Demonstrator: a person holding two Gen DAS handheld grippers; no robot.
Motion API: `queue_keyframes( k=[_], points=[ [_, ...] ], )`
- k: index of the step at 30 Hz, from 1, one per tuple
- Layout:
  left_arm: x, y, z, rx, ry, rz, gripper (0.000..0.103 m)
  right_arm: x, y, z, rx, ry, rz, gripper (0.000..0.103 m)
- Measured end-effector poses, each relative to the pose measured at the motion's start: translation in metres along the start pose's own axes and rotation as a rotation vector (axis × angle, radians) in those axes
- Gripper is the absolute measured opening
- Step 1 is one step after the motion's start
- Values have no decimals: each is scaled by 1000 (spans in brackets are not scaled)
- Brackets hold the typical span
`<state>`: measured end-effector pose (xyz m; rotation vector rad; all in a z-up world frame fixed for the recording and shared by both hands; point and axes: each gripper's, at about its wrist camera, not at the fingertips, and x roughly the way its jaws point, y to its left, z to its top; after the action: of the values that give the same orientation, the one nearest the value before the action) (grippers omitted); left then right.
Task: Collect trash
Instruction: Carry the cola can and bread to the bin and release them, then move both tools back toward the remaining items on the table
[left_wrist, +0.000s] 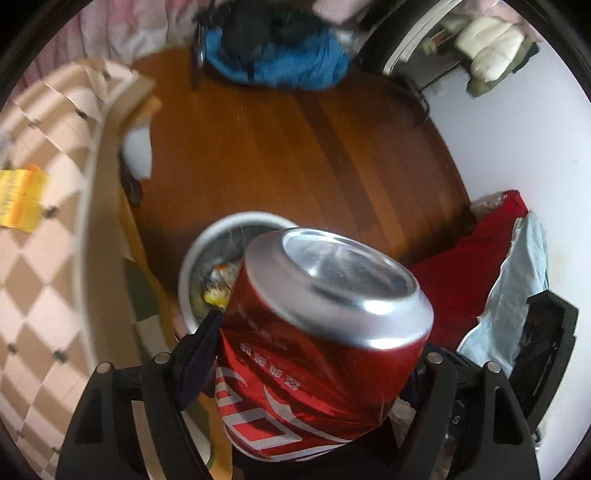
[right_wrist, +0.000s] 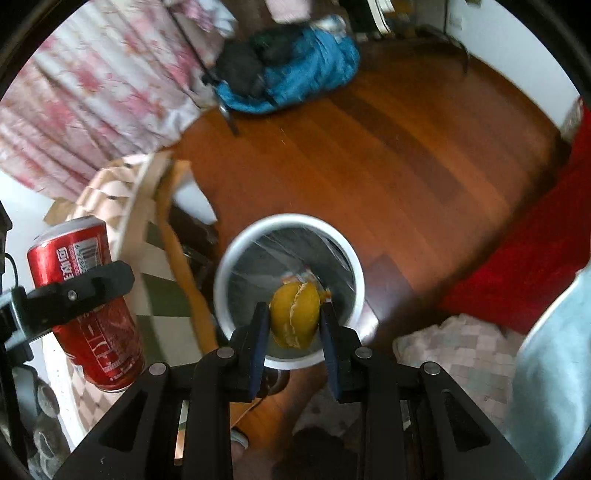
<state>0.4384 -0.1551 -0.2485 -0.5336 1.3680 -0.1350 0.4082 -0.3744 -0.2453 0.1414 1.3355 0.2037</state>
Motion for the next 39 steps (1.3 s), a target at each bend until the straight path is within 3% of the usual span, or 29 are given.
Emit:
queue_keyframes(
  k=[6, 10, 11, 12, 14, 15, 16, 25, 35, 39],
  points=[
    [32, 5, 12, -25, 87, -1, 80, 62, -23, 4, 55, 89, 16, 29],
    [33, 12, 12, -34, 87, 30, 101, 93, -21, 11, 51, 131, 11, 31],
    [32, 14, 12, -35, 81, 44, 102, 99, -20, 12, 50, 141, 16, 33],
    [30, 15, 11, -34, 72, 64, 102, 104, -20, 14, 50, 156, 19, 39],
    [22, 19, 6, -25, 38, 124, 102, 112, -20, 17, 56, 169, 31, 68],
    [19, 20, 4, -21, 24, 152, 102, 112, -20, 17, 56, 170, 32, 94],
    [17, 22, 4, -18, 12, 177, 102, 112, -19, 16, 55, 169, 37, 103],
    [2, 16, -28, 82, -69, 405, 102, 88, -7, 3, -14, 159, -113, 103],
    [-15, 3, -46, 103, -104, 430, 102, 48, 2, -11, -43, 147, -174, 103],
    [-26, -3, -55, 107, -121, 430, 102, 24, 6, -12, -43, 122, -157, 103]
  ],
)
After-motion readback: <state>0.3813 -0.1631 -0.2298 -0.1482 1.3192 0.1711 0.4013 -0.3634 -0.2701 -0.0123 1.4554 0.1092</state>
